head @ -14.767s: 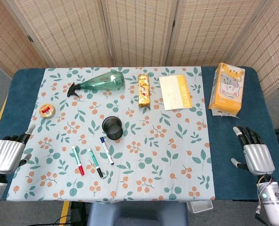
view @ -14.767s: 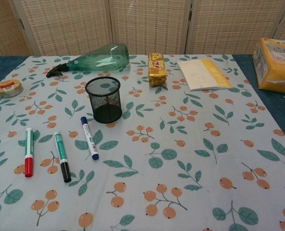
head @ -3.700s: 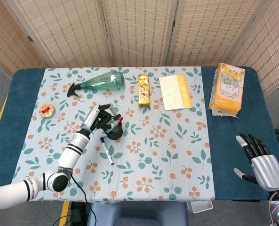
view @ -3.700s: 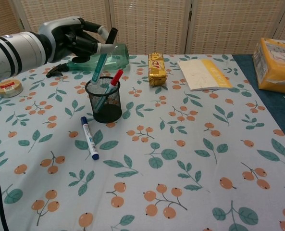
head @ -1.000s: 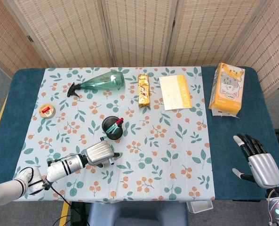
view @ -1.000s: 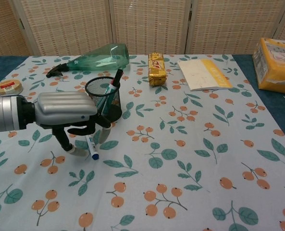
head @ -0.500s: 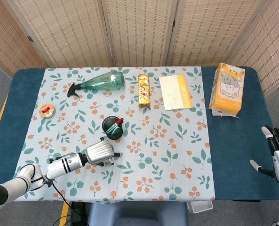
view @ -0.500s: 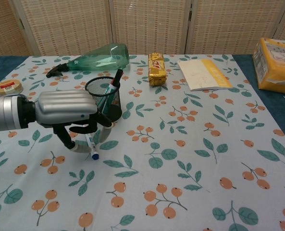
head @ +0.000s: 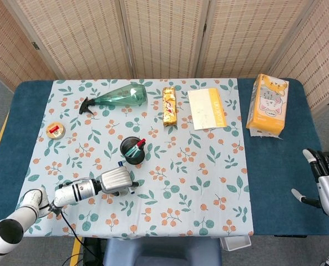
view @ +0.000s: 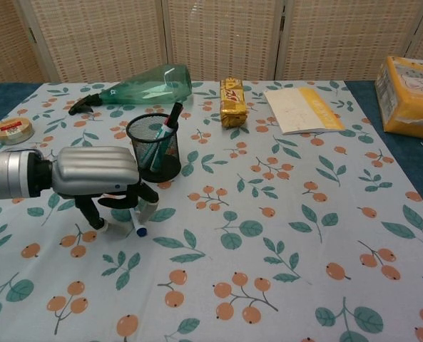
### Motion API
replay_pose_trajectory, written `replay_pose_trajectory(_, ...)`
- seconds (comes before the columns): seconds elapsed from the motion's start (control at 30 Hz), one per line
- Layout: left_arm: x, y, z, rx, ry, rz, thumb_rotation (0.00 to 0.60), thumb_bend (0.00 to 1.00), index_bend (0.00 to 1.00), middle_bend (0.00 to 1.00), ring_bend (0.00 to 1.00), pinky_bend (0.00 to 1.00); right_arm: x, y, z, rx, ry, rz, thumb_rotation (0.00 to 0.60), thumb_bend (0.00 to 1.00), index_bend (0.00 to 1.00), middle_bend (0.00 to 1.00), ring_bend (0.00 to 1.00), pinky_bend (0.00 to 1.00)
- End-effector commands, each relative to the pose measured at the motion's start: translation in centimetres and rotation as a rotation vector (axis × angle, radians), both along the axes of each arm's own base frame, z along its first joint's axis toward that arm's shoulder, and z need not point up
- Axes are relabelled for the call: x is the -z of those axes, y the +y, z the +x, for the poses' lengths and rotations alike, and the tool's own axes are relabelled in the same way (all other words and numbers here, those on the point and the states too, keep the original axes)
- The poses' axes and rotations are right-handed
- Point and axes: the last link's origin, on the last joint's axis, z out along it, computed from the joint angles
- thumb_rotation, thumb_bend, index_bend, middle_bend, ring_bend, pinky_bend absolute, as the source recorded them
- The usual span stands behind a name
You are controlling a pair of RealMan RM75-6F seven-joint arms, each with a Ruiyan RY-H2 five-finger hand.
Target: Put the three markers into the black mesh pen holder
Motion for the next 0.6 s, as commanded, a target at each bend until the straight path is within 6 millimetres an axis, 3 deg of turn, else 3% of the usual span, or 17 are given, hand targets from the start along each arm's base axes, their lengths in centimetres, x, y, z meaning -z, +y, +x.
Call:
replay_pose_trajectory(0.03, 0.4, -0.1, 0.1, 0.008, -0.002, -0.010, 0.600, 0.31, 0.53, 0.95, 0.94, 0.95, 0.0, 0.0, 0.0, -0.001, -0.001, 0.002, 0.600, 0.16, 0.02, 0.04, 0.05, 0.11)
replay_pose_trajectory(0.6, 2.3, 0.1, 1.2, 0.018, 0.000, -0.009, 0.600, 0.31, 0.53, 0.95, 0.94, 0.95, -0.3, 0.2, 0.0, -0.015, -0.009, 0.005, 0.600, 0.16, 0.02, 0.04, 0.05, 0.11)
